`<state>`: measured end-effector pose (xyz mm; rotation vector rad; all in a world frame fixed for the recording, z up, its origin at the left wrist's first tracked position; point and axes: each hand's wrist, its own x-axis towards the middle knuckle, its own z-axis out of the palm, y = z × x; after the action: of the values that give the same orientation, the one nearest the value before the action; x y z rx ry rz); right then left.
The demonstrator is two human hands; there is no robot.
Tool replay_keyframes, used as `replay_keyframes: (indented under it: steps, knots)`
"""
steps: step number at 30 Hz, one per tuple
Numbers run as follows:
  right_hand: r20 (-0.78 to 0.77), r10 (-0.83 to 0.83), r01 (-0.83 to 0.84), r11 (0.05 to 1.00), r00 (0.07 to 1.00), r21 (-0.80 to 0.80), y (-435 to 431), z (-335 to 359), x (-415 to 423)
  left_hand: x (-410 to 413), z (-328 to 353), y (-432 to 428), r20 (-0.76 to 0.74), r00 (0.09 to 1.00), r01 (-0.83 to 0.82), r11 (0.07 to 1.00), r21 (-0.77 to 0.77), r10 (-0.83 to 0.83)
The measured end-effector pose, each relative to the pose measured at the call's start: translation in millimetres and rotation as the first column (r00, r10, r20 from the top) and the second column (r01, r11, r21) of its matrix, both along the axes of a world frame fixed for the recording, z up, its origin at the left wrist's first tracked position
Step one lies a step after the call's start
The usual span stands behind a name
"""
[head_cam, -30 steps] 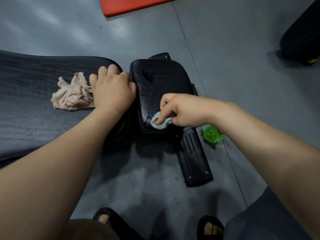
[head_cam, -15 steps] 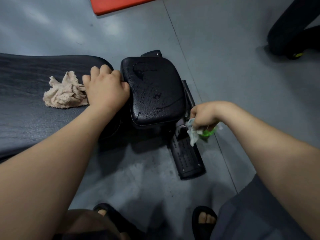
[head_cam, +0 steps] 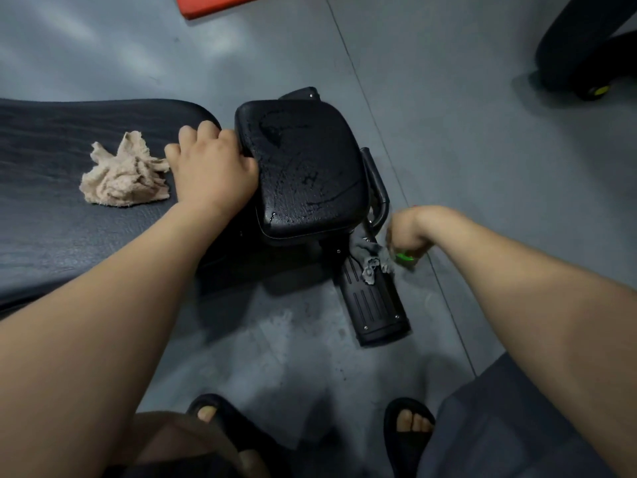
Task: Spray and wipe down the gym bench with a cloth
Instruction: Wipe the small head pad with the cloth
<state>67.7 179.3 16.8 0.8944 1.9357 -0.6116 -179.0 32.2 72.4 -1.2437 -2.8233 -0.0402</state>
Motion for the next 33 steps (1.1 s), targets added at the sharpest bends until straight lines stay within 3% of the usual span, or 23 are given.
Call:
replay_keyframes:
  steps: [4, 8, 12, 17, 20, 23, 27, 30, 33]
  knots:
    - [-0.153, -0.141, 0.156, 0.984, 0.978, 0.088, 35.8, 41.5, -11.7, 5.1, 10.8, -0.7, 0.077, 0.997, -0.001, 1.000, 0.017, 0.000]
    - [-0.390, -0.136, 0.248, 0.935, 0.911, 0.254, 45.7, 83.1, -29.9, 7.2, 27.9, -4.2, 0.169, 0.985, 0.032, 0.996, 0.084, -0.046]
    - [-0.629, -0.087, 0.270, 0.942, 0.773, 0.202, 21.2, 94.0, -72.0, -1.4, 48.6, -20.4, 0.184, 0.977, 0.074, 0.979, 0.188, -0.109]
    - [-0.825, -0.022, 0.143, 0.987, 0.564, 0.071, -27.6, 100.4, -134.3, -13.6, 80.5, -56.3, 0.202, 0.967, 0.072, 0.925, 0.372, -0.156]
    - [-0.875, -0.059, 0.072, 0.997, 0.480, -0.028, -52.0, 102.4, -162.7, -27.4, 92.0, -75.8, 0.171, 0.985, -0.034, 0.941, 0.337, -0.025]
    - [-0.890, -0.059, 0.017, 0.998, 0.453, -0.057, -66.4, 101.0, -183.6, -39.1, 93.3, -92.9, 0.163, 0.980, -0.142, 0.970, 0.196, 0.110]
    - [-0.893, -0.082, -0.018, 0.995, 0.442, -0.101, -76.0, 96.6, -201.8, -46.3, 83.5, -108.7, 0.185, 0.972, -0.156, 0.987, 0.049, 0.144]
    - [-0.900, -0.143, -0.035, 0.984, 0.413, -0.172, -77.7, 95.4, -207.6, -49.7, 87.8, -103.2, 0.223, 0.965, -0.182, 0.965, 0.189, 0.138]
    - [-0.893, -0.290, -0.019, 0.949, 0.343, -0.315, -74.7, 97.1, -208.9, -46.7, 92.1, -89.9, 0.414, 0.901, -0.286, 0.891, 0.352, 0.126]
